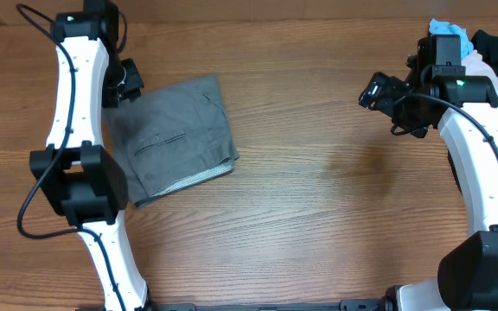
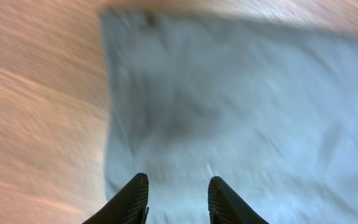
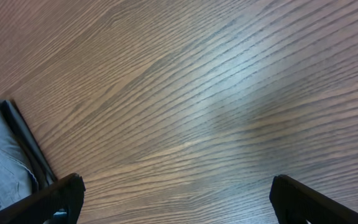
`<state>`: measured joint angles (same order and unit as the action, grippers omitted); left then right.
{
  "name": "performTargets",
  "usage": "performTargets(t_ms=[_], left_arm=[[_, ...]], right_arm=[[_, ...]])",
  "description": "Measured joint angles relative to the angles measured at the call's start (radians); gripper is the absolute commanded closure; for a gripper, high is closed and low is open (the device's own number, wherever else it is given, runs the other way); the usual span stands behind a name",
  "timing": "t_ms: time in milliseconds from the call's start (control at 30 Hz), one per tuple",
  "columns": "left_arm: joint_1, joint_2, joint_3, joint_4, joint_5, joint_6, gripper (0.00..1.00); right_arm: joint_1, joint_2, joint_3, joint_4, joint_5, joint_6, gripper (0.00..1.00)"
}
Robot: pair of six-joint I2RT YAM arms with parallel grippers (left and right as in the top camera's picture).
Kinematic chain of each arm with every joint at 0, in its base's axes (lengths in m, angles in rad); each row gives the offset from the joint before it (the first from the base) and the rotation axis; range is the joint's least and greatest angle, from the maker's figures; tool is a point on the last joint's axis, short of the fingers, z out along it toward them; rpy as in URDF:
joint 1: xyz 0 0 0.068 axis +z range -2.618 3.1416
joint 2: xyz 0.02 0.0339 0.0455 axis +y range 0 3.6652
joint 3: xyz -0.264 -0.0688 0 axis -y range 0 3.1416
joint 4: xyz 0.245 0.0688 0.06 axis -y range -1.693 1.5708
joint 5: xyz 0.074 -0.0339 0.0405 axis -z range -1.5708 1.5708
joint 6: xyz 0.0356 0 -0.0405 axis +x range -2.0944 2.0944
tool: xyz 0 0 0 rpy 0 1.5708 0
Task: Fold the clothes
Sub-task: 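Lower the left gripper onto the folded grey shorts and grasp them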
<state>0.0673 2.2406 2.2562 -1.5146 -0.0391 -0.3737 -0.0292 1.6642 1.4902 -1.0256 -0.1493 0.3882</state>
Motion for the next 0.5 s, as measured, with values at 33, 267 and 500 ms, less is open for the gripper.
performTargets(t_ms=[33,267,500], left_arm=[[-0.005,-0.011,0.003,-0.022,0.020,0.004,0.69],[-0.081,-0.031,-0.034,-0.129,0.086,0.015,0.96],[-0.161,-0.034,-0.106,-0.168,0.096,0.015,0.96]], right_arm=[[0.000,0.000,0.000,0.000,0.000,0.000,0.00],[0.000,0.000,0.000,0.000,0.000,0.000,0.00],[0.000,0.000,0.000,0.000,0.000,0.000,0.00]])
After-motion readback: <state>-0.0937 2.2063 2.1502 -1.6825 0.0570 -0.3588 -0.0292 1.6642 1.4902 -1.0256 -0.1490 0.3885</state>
